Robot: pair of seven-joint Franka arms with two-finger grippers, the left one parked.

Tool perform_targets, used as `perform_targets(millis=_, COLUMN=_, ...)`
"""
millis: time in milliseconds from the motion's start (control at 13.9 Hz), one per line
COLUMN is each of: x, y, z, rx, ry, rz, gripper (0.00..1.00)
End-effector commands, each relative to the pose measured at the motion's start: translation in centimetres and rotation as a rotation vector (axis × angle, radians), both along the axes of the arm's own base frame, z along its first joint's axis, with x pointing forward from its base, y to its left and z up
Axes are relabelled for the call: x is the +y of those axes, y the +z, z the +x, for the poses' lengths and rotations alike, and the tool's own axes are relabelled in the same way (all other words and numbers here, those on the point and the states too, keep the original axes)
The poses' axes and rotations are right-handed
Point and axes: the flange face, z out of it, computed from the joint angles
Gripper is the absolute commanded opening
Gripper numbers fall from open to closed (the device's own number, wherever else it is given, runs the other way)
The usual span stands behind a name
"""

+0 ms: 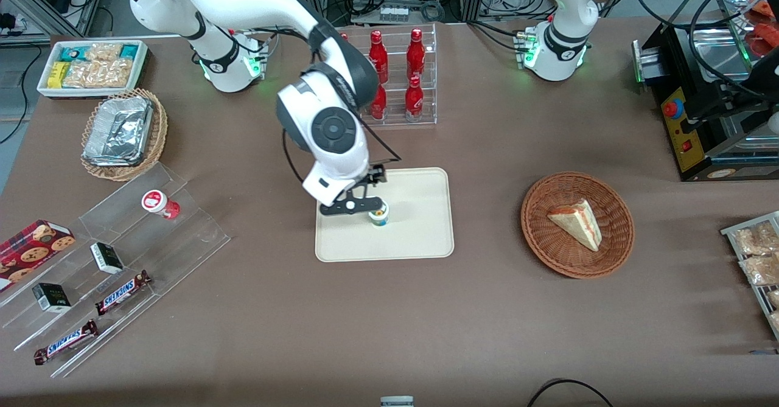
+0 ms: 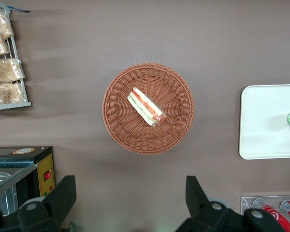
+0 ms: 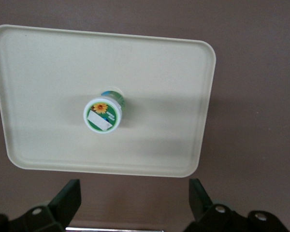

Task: Place green gum on tray
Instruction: 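Raise the open right gripper away from the tub on the tray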

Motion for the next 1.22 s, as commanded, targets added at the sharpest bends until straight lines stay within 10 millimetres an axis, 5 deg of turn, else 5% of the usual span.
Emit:
perform_targets(millis=0, x=-3.3, y=3.6, z=0.4, rx=0.024, ry=0.032, rz=-0.006, gripper=0.99)
perform_targets(millis=288, x=-9.2, y=8.5, z=1.3, rx=0.044, ry=0.077, rz=0.023, gripper=0.99)
perform_targets(millis=575, x=-16.0, y=9.9, z=1.8, rx=0.074, ry=0.044, rz=0.055, gripper=0.99)
perform_targets(millis=863, x=-25.6, y=10.4, z=4.5, rx=0.068, ry=0.191, rz=0.13, gripper=0.99)
perform_targets(millis=1150, x=-34.0, y=12.2, z=4.7, rx=0.02, ry=0.093, rz=0.153, gripper=0.99)
